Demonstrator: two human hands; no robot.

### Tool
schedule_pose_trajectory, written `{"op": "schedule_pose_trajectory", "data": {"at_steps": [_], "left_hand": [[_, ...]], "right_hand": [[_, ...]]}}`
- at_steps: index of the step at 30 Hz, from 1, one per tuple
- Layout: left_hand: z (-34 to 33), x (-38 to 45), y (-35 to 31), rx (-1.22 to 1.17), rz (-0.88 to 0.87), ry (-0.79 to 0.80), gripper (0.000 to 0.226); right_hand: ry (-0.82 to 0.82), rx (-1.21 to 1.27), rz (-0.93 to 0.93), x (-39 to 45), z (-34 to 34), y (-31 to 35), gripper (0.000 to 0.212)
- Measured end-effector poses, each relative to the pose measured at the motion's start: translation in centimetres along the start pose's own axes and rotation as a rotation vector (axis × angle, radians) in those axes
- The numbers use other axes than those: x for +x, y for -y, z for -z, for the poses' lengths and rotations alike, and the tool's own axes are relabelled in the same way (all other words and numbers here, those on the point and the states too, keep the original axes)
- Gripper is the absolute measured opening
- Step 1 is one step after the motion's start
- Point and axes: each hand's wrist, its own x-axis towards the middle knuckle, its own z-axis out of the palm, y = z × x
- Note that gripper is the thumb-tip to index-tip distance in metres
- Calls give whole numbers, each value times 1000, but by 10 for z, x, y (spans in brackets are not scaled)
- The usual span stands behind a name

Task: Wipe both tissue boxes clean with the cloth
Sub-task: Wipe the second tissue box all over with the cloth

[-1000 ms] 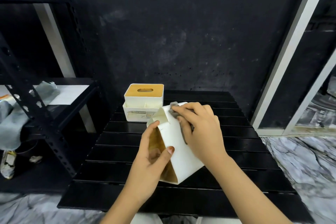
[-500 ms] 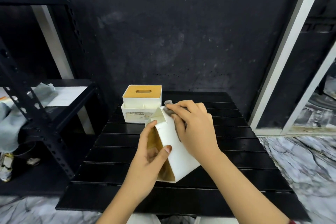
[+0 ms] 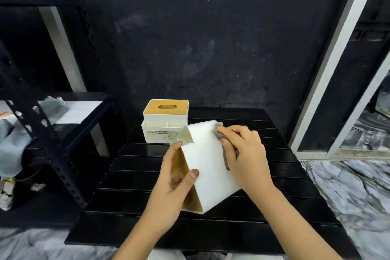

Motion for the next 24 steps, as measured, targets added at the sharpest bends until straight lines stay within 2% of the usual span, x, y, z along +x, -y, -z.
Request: {"op": "schedule_pose_trajectory", "data": {"at_steps": [5, 12, 18, 24], "left_hand": [[0, 0, 2, 8, 8, -2, 63], [1, 1, 3, 24, 20, -4, 62], [2, 4, 3, 71, -25, -27, 51], [2, 5, 4, 55, -18, -6, 60]], "right_hand": [[7, -28, 8, -30, 10, -3, 33], [2, -126, 150, -62, 10, 21, 34], [-10, -115, 236, -41, 1, 37, 32], [13, -97, 210, -18, -8, 37, 33]]}}
